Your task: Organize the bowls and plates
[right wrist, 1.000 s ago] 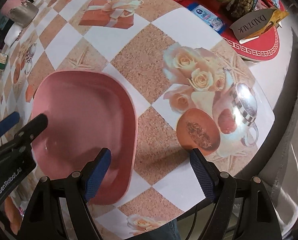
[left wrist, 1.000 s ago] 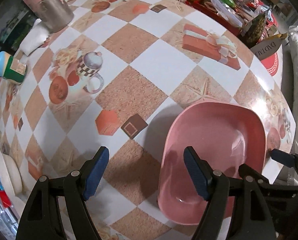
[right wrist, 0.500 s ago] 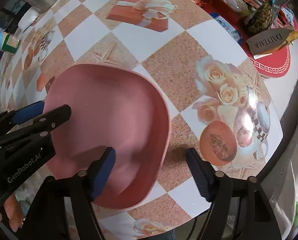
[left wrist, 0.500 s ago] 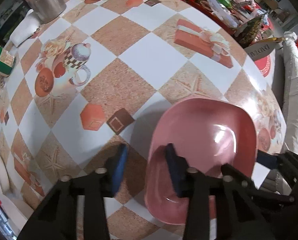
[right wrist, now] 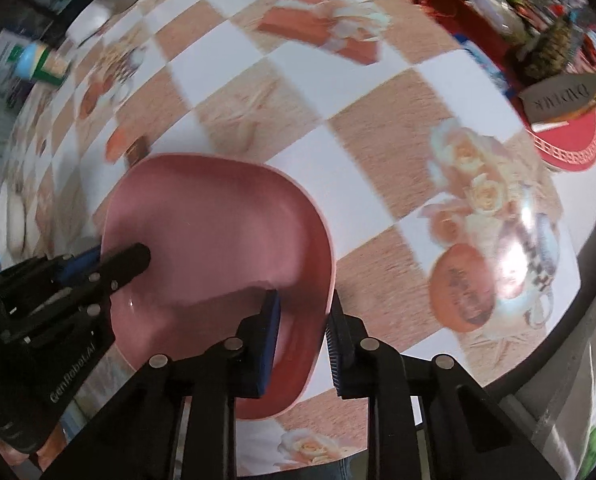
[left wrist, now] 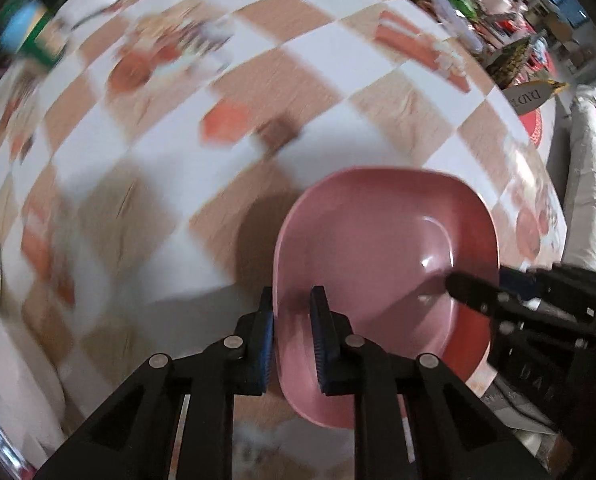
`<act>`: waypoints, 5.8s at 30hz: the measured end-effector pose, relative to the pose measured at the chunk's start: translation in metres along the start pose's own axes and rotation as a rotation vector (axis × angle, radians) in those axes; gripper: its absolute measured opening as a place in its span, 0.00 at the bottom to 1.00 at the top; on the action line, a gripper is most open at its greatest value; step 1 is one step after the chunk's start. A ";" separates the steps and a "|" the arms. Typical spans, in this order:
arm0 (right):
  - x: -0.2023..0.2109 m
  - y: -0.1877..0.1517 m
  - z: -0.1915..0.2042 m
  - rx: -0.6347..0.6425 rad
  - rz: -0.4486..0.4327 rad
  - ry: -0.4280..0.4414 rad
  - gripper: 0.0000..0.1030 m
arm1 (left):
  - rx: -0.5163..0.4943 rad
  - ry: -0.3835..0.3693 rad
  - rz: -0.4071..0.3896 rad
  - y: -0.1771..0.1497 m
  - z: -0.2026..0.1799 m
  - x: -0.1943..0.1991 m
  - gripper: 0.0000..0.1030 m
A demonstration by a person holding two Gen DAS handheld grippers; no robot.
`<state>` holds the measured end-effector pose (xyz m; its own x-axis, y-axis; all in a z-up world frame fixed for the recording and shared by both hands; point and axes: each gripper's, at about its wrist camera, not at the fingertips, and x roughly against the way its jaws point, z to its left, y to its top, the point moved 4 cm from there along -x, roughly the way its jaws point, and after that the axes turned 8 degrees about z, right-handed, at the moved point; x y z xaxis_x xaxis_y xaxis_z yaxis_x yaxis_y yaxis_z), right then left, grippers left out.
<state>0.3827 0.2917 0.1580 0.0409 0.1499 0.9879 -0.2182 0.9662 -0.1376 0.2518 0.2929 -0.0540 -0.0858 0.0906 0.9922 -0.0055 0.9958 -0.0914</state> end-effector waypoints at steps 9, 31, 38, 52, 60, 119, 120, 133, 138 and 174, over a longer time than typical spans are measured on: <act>-0.013 -0.044 0.081 0.274 0.063 0.021 0.24 | 0.200 -0.004 0.068 -0.103 0.070 -0.001 0.18; -0.013 -0.114 0.149 0.424 0.177 0.024 0.24 | 0.343 -0.015 0.034 -0.152 0.082 0.000 0.19; -0.007 -0.140 0.163 0.448 0.197 0.025 0.24 | 0.370 0.006 0.006 -0.175 0.082 0.013 0.19; 0.009 -0.173 0.245 0.597 0.183 0.063 0.24 | 0.560 0.058 -0.027 -0.243 0.122 0.053 0.19; -0.017 -0.184 0.295 0.715 0.214 0.094 0.24 | 0.685 0.107 -0.009 -0.293 0.174 0.056 0.19; -0.041 -0.135 0.302 0.675 0.147 0.055 0.80 | 0.724 0.140 -0.124 -0.266 0.214 0.085 0.78; -0.038 -0.131 0.300 0.666 0.139 0.054 0.80 | 0.716 0.145 -0.132 -0.260 0.212 0.089 0.78; -0.018 -0.065 0.293 0.592 0.045 0.052 0.80 | 0.638 0.202 -0.182 -0.156 0.236 0.117 0.78; -0.020 -0.046 0.300 0.591 0.057 0.084 0.80 | 0.619 0.234 -0.145 -0.128 0.250 0.102 0.78; -0.053 -0.022 0.294 0.597 0.183 0.142 0.21 | 0.419 0.134 0.063 -0.059 0.218 0.021 0.31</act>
<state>0.0986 0.2012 0.1297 0.0716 0.3670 0.9275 -0.7377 0.6454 -0.1984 0.0333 0.2329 -0.0464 0.0311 0.1793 0.9833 -0.4100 0.8995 -0.1510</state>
